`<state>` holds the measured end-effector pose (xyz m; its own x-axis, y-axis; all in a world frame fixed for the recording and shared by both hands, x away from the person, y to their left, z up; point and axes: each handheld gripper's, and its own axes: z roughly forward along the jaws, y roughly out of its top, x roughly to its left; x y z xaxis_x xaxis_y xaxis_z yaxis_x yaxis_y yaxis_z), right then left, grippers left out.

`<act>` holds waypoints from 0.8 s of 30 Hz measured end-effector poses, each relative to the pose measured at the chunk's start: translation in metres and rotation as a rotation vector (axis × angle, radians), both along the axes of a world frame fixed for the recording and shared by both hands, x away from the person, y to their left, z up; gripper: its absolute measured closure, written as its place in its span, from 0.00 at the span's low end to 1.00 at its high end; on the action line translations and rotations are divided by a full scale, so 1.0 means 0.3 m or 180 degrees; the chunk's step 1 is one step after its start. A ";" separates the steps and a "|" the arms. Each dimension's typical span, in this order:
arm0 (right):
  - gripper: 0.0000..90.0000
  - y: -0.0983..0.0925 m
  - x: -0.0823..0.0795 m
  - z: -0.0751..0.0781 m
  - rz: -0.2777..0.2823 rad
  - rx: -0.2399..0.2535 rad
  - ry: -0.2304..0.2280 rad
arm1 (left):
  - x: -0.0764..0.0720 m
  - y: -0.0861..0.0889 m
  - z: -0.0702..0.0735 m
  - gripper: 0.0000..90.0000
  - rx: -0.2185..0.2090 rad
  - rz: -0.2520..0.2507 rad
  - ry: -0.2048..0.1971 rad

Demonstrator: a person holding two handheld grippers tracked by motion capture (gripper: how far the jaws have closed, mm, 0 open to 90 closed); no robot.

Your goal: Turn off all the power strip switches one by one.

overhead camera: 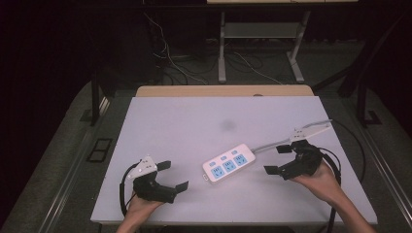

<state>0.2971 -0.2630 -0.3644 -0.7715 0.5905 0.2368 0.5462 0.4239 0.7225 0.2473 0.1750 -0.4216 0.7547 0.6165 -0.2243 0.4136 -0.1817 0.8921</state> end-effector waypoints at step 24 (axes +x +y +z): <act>0.04 0.110 0.109 0.034 0.0222 -0.0264 0.0046 | 0.000 0.002 0.000 0.00 0.0017 -0.0012 -0.0004</act>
<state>0.3297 -0.2299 -0.3542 -0.8083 0.5535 0.2007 0.5234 0.5193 0.6756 0.2471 0.1756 -0.4216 0.7574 0.6148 -0.2201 0.4118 -0.1881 0.8917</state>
